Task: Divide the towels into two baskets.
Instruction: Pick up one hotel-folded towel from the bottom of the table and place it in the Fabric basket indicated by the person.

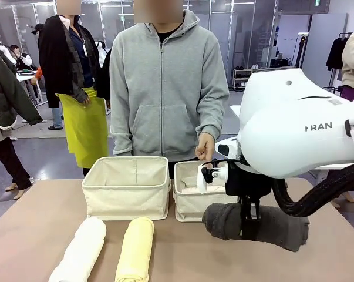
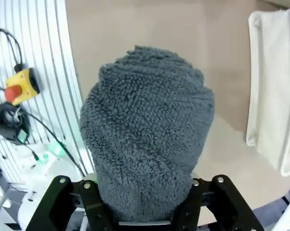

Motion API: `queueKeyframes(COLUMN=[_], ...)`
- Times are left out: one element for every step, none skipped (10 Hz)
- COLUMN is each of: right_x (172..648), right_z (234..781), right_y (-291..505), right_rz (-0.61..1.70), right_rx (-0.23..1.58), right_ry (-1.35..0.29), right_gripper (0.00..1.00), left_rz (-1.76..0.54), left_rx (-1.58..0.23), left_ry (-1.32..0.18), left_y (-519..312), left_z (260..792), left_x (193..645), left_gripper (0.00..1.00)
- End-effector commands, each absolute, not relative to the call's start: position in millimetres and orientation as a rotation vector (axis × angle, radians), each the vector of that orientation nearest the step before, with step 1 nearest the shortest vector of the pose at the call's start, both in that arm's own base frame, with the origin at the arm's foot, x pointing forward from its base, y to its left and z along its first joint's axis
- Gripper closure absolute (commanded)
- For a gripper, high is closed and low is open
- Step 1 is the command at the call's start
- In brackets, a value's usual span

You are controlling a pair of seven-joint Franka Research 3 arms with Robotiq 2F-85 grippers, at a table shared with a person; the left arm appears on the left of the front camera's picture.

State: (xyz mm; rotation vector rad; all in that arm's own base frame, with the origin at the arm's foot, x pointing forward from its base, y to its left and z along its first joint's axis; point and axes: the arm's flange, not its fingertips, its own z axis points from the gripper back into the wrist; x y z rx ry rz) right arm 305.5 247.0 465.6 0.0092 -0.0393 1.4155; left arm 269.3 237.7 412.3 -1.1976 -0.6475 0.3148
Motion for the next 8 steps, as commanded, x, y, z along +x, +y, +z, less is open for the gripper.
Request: queueKeyframes(right_x=[308, 308, 306, 326, 351, 367, 384, 403], right_z=[471, 471, 466, 472, 481, 492, 501, 507], right_y=[273, 273, 253, 261, 269, 275, 281, 290], right_rz=[1.305, 1.305, 1.388, 1.552, 1.677, 1.738, 1.760, 1.782], right_rx=[-0.080, -0.080, -0.008, -0.113, -0.114, -0.147, -0.195, -0.220], right_ry=[-0.043, -0.043, -0.039, -0.109, -0.174, -0.172, -0.156, -0.142], right_gripper=[0.78, 0.78, 0.67, 0.67, 0.67, 0.67, 0.67, 0.67], left_rz=[0.303, 0.303, 0.303, 0.303, 0.303, 0.303, 0.303, 0.303], left_rx=[-1.213, -1.213, -1.213, -1.213, -1.213, -1.213, -1.213, -1.213], left_ry=[-0.665, -0.665, -0.665, -0.665, -0.665, -0.665, -0.665, -0.665], left_y=[240, 240, 240, 240, 240, 240, 240, 240], left_z=[413, 413, 413, 413, 413, 413, 413, 413], left_x=[268, 268, 268, 268, 268, 268, 268, 268], left_gripper=[0.00, 0.00, 0.00, 0.00, 0.00, 0.00, 0.00, 0.00])
